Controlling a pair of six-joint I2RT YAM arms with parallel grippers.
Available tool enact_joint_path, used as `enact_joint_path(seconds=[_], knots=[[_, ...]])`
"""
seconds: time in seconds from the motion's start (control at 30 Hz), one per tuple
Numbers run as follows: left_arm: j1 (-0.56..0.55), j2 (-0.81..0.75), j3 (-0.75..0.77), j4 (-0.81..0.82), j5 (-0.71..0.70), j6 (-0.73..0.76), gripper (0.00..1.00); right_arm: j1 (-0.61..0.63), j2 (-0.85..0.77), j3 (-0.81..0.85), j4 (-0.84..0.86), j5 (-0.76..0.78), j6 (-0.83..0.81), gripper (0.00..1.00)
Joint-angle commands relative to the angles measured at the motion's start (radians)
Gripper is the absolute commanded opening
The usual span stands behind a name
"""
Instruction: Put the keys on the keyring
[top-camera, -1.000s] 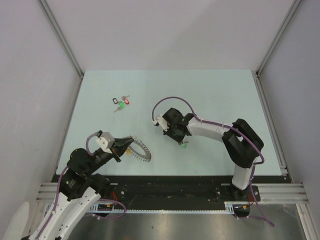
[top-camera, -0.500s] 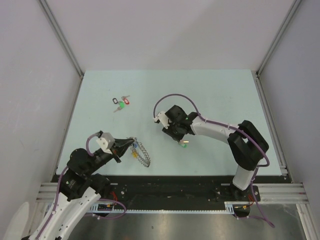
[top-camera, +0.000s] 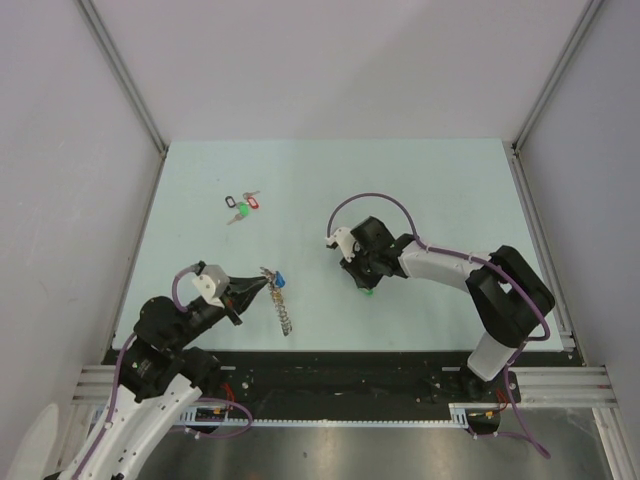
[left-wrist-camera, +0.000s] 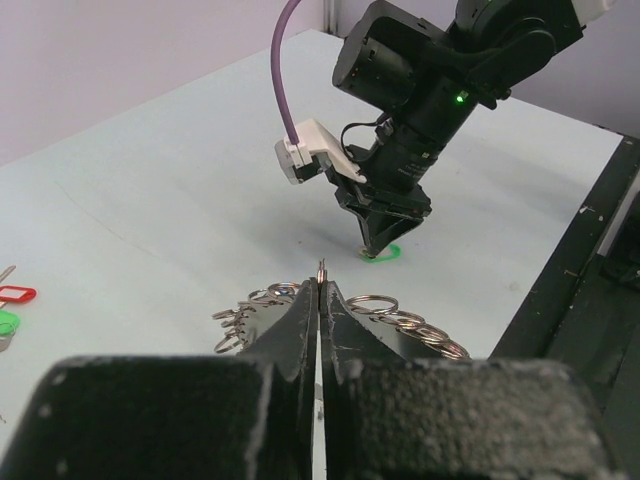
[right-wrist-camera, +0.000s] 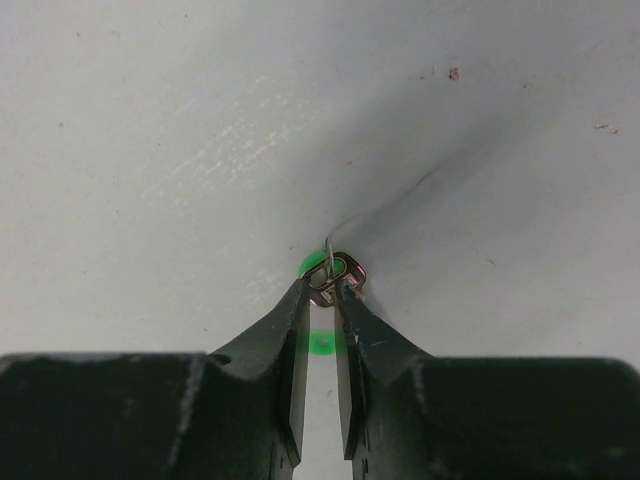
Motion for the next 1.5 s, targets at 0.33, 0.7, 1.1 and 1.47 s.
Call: enact_joint_path(seconds=[0.33, 0.7, 1.1, 1.47], knots=[[0.017, 0.014, 0.014, 0.057, 0.036, 0.014, 0.00, -0.014, -0.008, -0.006, 0.089, -0.032, 0.026, 0.13], [0.019, 0.014, 0.014, 0.060, 0.045, 0.014, 0.00, -0.014, -0.008, -0.013, 0.072, -0.012, 0.037, 0.12], [0.020, 0.018, 0.013, 0.066, 0.051, 0.012, 0.00, -0.014, 0.011, -0.019, 0.077, -0.003, 0.037, 0.09], [0.023, 0.024, 0.011, 0.073, 0.065, 0.008, 0.00, -0.014, 0.024, -0.019, 0.080, 0.007, 0.037, 0.00]])
